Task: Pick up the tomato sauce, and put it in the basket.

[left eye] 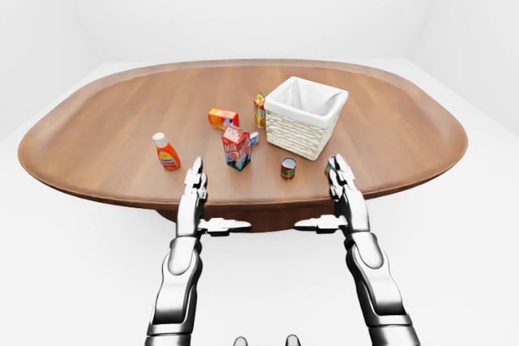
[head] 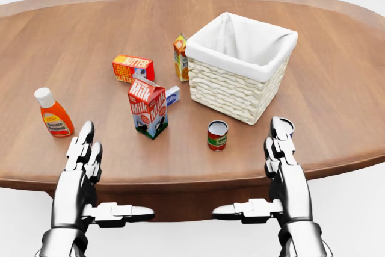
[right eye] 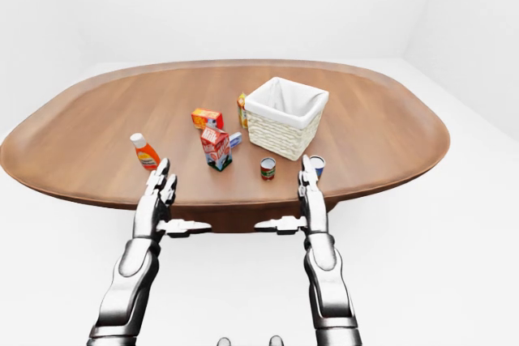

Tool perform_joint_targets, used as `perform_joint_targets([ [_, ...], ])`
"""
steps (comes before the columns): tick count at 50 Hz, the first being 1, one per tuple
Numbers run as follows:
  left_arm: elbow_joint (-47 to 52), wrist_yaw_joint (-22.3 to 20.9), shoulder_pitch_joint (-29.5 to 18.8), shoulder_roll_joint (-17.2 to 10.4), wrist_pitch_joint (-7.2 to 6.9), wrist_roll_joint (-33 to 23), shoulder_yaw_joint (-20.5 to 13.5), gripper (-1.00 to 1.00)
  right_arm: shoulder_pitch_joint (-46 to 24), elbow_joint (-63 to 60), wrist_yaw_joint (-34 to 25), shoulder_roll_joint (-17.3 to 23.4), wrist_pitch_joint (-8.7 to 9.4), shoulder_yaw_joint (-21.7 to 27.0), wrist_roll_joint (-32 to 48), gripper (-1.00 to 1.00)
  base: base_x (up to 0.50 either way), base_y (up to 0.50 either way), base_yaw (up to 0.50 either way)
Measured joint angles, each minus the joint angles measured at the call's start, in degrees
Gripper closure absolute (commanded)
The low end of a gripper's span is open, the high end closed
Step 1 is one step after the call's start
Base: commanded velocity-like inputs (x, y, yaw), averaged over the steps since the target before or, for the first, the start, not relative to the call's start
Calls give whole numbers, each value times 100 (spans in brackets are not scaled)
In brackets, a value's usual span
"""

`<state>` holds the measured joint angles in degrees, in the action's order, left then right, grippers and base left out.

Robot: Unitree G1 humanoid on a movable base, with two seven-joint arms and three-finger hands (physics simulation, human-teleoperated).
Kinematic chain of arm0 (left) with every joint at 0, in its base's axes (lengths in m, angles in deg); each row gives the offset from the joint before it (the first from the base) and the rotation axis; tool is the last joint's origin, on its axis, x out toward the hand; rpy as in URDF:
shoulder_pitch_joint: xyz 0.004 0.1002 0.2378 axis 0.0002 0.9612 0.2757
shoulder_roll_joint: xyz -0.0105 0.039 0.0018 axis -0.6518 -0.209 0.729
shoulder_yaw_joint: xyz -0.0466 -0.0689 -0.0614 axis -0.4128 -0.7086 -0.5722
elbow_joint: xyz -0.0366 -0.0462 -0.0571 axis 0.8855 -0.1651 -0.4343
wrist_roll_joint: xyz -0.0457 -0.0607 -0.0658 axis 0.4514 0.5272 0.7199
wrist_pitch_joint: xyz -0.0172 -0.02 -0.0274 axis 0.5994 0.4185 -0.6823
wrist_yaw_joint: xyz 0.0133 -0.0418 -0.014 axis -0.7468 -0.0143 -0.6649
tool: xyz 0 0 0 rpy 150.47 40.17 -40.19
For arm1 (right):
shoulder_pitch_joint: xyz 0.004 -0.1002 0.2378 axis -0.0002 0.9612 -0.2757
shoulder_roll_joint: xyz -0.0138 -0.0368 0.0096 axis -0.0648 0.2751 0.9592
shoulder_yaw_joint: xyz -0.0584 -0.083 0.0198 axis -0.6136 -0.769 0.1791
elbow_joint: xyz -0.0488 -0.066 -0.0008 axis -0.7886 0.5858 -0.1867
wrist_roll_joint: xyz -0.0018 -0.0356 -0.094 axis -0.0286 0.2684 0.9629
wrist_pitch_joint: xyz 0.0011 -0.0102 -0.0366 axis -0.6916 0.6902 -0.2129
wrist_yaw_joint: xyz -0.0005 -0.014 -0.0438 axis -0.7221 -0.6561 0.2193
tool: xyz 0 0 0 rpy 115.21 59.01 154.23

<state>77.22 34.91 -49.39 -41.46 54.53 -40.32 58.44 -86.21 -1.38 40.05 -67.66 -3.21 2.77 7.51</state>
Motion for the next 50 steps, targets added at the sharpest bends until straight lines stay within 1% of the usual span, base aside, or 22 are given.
perform_joint_targets([
  [10, 57, -96, 6, -47, -31, 36, -89, -97, 44, -177, -116, 34, 61, 76, -100, -100, 0, 0, 0],
  [15, 244, -120, 34, -58, -167, 44, -109, -97, 64, -276, -146, 42, 113, 96, -134, -100, 0, 0, 0],
  [23, 455, -159, 104, -63, -270, 44, -123, -97, 118, -550, -177, 49, 283, 116, -177, -100, 0, 0, 0],
  [30, 726, -190, 170, -63, -410, 46, -125, -98, 148, -789, -197, 56, 452, 140, -214, -100, 0, 0, 0],
  [33, 859, -203, 191, -64, -410, 51, -131, -98, 156, -877, -204, 59, 501, 153, -229, -100, 0, 0, 0],
  [50, 1473, -257, 241, -78, -410, 73, -195, -97, 201, -1609, -221, 71, 501, 220, -325, -100, 0, 0, 0],
])
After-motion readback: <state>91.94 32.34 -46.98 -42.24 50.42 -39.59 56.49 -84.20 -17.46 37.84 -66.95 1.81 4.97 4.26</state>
